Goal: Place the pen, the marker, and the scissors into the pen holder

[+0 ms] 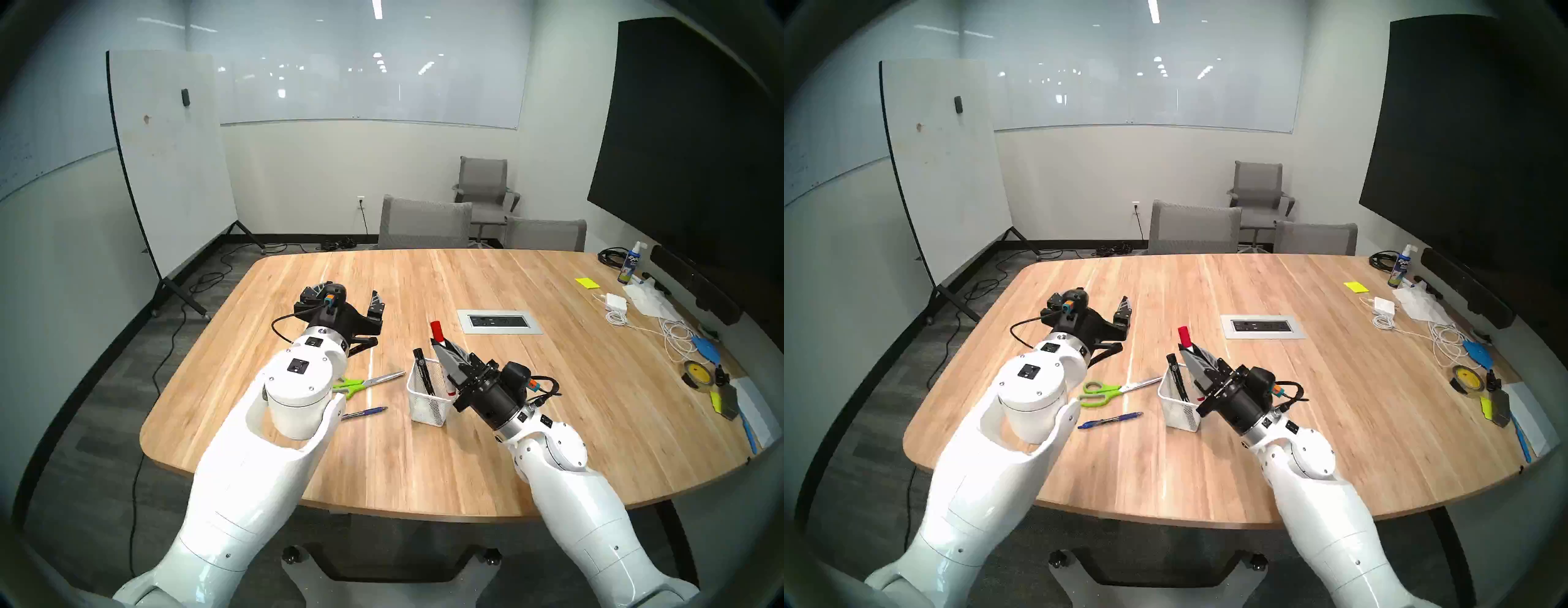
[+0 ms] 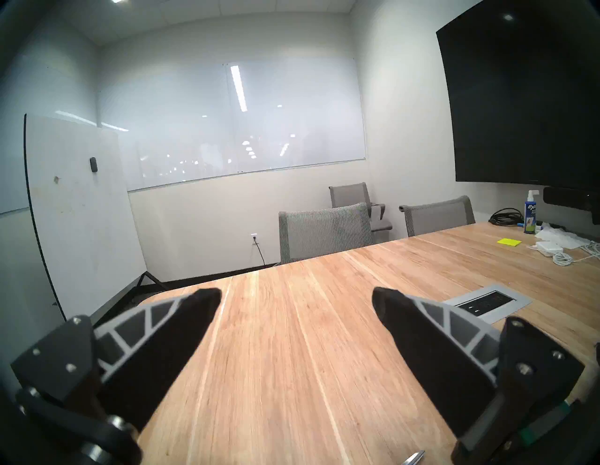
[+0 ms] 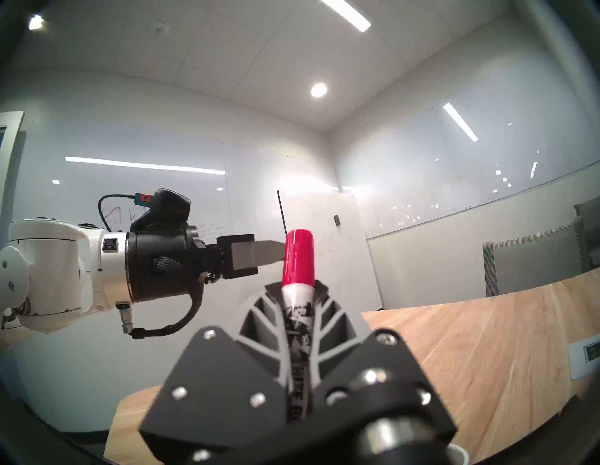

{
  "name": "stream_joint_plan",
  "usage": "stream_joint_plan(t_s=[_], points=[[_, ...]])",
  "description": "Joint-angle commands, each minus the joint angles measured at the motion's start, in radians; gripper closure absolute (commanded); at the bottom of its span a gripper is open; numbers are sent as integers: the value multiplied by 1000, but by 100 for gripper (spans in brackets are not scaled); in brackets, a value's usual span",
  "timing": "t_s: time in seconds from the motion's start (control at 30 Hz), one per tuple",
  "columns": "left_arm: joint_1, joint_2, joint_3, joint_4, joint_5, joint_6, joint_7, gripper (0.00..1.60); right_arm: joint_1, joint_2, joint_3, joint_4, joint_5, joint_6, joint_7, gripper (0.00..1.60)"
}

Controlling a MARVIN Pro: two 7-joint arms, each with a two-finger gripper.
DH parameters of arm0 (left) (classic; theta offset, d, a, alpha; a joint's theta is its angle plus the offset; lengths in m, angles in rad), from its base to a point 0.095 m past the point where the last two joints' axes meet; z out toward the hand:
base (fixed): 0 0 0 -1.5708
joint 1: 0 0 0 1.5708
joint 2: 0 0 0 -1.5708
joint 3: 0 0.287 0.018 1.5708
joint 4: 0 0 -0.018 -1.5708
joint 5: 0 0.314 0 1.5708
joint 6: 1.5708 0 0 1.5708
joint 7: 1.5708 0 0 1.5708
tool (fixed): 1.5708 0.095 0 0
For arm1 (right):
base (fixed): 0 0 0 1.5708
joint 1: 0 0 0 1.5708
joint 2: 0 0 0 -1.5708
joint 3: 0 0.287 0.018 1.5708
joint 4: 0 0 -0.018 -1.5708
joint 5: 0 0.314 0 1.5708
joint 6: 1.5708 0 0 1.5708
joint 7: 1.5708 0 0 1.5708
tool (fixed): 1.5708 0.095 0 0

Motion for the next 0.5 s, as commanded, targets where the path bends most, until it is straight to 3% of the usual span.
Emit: stream_joint_plan(t_s=[0.0,0.47], points=[[-10,-2,-3,-20,2,-7,1,0,8,-15,-1,-8,9,-14,6,160],[-10,-2,-3,-20,2,-7,1,0,13,-40,-7,34,4,-35,11,160]])
